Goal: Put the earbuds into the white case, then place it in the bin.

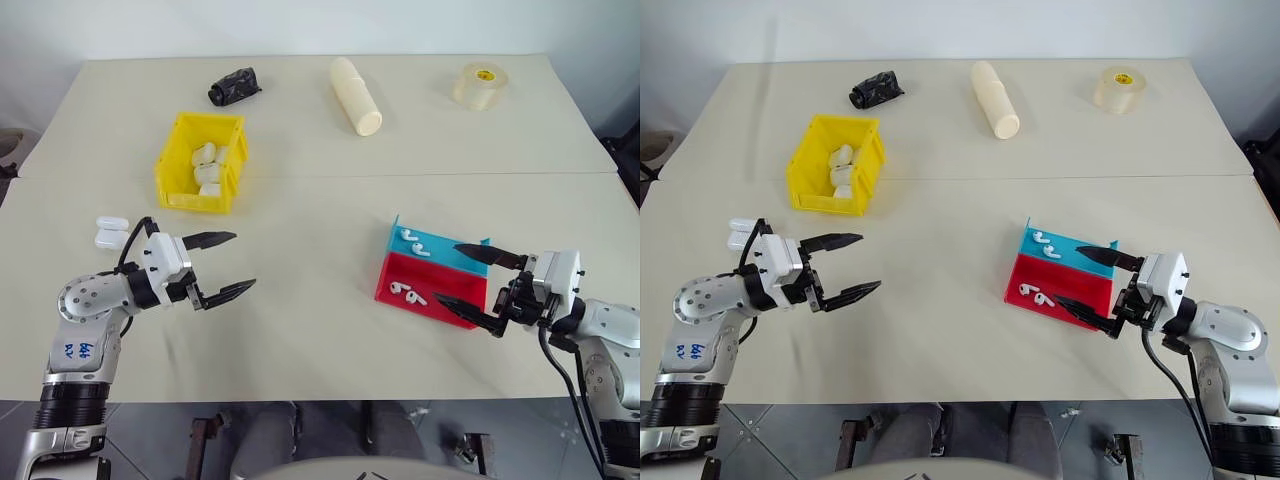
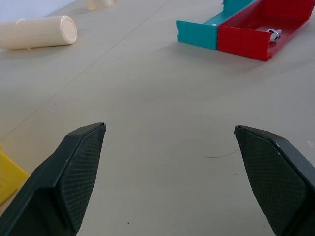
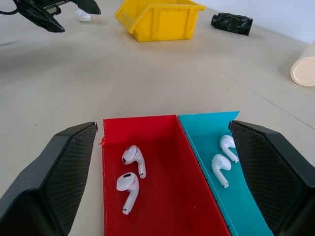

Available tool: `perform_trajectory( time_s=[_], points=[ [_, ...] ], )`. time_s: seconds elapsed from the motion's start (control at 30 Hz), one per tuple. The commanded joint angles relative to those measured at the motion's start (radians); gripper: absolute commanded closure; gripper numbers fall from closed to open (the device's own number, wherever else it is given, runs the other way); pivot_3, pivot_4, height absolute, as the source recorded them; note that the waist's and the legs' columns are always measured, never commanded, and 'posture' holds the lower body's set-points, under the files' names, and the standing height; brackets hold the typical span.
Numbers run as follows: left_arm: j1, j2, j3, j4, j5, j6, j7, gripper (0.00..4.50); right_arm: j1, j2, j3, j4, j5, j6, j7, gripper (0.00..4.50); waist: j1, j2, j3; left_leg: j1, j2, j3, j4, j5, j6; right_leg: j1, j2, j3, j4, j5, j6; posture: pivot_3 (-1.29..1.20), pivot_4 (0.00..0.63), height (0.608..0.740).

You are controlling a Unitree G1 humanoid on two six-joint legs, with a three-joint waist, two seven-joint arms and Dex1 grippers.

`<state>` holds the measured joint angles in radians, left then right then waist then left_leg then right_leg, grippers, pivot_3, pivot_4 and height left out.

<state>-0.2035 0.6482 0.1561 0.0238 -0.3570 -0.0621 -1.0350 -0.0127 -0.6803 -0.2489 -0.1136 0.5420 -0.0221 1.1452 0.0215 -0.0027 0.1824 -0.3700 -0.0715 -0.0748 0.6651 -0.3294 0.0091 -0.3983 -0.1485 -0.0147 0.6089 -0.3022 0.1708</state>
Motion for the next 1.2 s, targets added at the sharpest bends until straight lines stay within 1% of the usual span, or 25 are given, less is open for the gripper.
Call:
perform_trajectory(
  time_s=[0.03,0.17,0.43,0.5,0.57,0.7,0.8,0.9,1.0,1.07,1.13,1.2],
  points=[
    [0.007,0.011,0.007,-0.052,-0.004,0.013,0.02,0.03,-0.008,0.007,-0.014,-0.026,0.023,-0.01,0.002,0.0,0.0,0.0,0.0,0.0,0.0,0.0,0.0,0.0,0.0,0.0,0.0,0.0,0.0,0.0,0.0,0.0,0.15,0.74],
    [0.007,0.0,0.028,-0.089,-0.091,0.086,0.006,0.03,-0.01,0.009,-0.011,-0.022,0.022,-0.009,0.007,0.0,0.0,0.0,0.0,0.0,0.0,0.0,0.0,0.0,0.0,0.0,0.0,0.0,0.0,0.0,0.0,0.0,0.15,0.74],
    [0.027,0.011,0.039,-0.098,-0.074,0.065,0.012,0.03,-0.027,0.01,-0.001,-0.006,0.02,-0.009,0.023,0.0,-0.001,0.0,0.0,0.0,0.0,0.0,0.0,0.0,0.0,0.0,0.0,0.0,0.0,0.0,0.0,0.0,0.15,0.74],
    [0.033,0.006,0.049,-0.098,-0.068,0.069,0.035,0.03,-0.034,0.014,0.005,-0.003,0.019,-0.008,0.027,0.0,0.0,0.0,0.0,0.0,0.0,0.0,0.0,0.0,0.0,0.0,0.0,0.0,0.0,0.0,0.0,0.0,0.15,0.74],
    [0.055,-0.012,0.087,-0.103,-0.051,0.088,0.12,0.03,-0.049,0.022,0.017,-0.012,0.028,0.001,0.032,0.0,-0.001,0.0,0.0,0.0,0.0,0.0,0.0,0.0,0.0,0.0,0.0,0.0,0.0,0.0,0.0,0.0,0.15,0.74],
    [0.168,-0.066,0.203,-0.169,-0.044,0.139,0.32,0.03,-0.086,0.057,0.056,-0.062,0.06,0.045,0.012,0.0,-0.013,0.0,0.0,0.0,0.001,0.0,-0.001,0.0,0.0,0.0,0.0,0.0,0.0,0.0,0.0,0.0,0.15,0.74],
    [0.308,-0.14,0.309,-0.286,-0.046,0.203,0.488,0.03,-0.109,0.101,0.102,-0.106,0.076,0.081,-0.015,0.0,-0.023,0.0,0.0,0.0,0.001,-0.001,-0.001,0.0,-0.001,0.0,0.0,0.0,0.0,0.0,0.0,0.0,0.15,0.74],
    [0.416,-0.224,0.384,-0.394,-0.059,0.267,0.629,0.03,-0.131,0.145,0.148,-0.126,0.075,0.082,-0.017,0.0,-0.02,0.0,0.0,0.0,0.001,-0.001,-0.001,-0.001,-0.001,0.0,0.0,0.0,-0.001,0.0,0.0,0.0,0.15,0.74],
    [0.509,-0.291,0.438,-0.458,-0.056,0.306,0.723,0.03,-0.158,0.18,0.193,-0.12,0.056,0.05,0.007,0.0,-0.012,-0.001,0.0,0.0,0.001,-0.001,0.0,-0.001,-0.001,0.0,0.0,0.0,-0.004,0.0,0.0,0.0,0.15,0.74],
    [0.549,-0.324,0.468,-0.486,-0.069,0.349,0.778,0.03,-0.168,0.181,0.22,-0.11,0.039,0.031,0.043,0.0,-0.004,-0.001,0.0,0.0,0.001,-0.001,0.0,-0.001,-0.001,0.0,0.0,0.0,-0.004,0.0,0.0,0.0,0.15,0.74],
    [0.574,-0.35,0.496,-0.503,-0.079,0.406,0.839,0.03,-0.173,0.174,0.242,-0.1,0.023,0.01,0.074,0.0,0.003,-0.001,0.0,0.0,0.0,-0.001,0.0,-0.001,-0.001,0.0,0.0,0.0,-0.004,0.0,0.0,0.0,0.15,0.74],
    [0.589,-0.354,0.508,-0.513,-0.092,0.447,0.861,0.03,-0.181,0.176,0.244,-0.094,0.026,0.006,0.082,0.0,0.005,-0.001,0.0,0.0,0.0,-0.001,0.0,-0.001,-0.001,0.0,0.0,0.0,-0.004,0.0,0.0,0.0,0.15,0.74]
  ],
)
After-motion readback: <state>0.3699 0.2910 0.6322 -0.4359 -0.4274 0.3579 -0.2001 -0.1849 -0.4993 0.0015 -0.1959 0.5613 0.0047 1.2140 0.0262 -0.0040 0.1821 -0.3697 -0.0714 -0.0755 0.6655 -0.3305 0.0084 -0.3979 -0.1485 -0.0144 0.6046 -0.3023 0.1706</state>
